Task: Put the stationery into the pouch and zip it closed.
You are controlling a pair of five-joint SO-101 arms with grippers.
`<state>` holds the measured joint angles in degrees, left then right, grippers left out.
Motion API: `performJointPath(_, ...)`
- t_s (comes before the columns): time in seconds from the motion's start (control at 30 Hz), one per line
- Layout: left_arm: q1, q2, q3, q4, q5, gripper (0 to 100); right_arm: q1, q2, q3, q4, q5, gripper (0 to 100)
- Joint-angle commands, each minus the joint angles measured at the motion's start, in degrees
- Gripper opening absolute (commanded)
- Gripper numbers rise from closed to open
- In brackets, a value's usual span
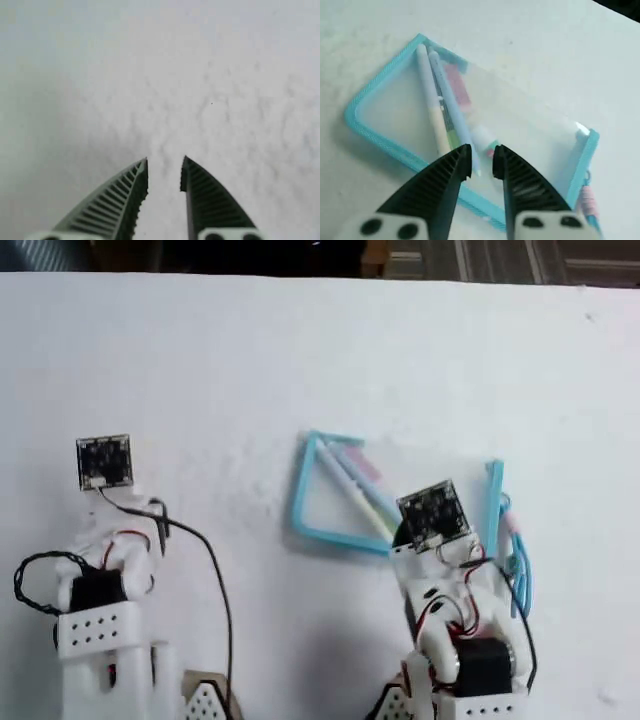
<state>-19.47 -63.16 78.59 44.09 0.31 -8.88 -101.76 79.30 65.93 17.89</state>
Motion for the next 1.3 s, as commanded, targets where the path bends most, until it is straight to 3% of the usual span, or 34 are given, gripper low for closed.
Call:
performJointPath(0.0,-0.4,-0.7,-0.4,1.9,0.7,1,-2.4,-1.3,2.9,-1.4,-3.0,9.4)
performJointPath(0.17,-0.4,-0.7,1.0,3.3,0.7,2,-5.4,-1.3,7.0,-1.3,-5.1,9.4)
performJointPath(0.47,-0.5,-4.9,7.8,-1.9,0.4,2,-5.9,-1.3,13.4,-1.4,-5.5,9.4)
performJointPath(0.67,-0.4,-23.3,19.1,-3.9,-9.6,2,-6.1,-1.2,17.6,-1.4,-5.5,9.4)
performJointPath(0.97,-0.8,-41.4,18.4,26.6,-9.8,2,-5.8,-1.1,17.6,4.8,-5.3,9.7)
performJointPath(1.27,-0.8,-40.8,18.4,29.3,-9.6,2,-6.2,-1.2,17.6,6.8,-5.3,9.5)
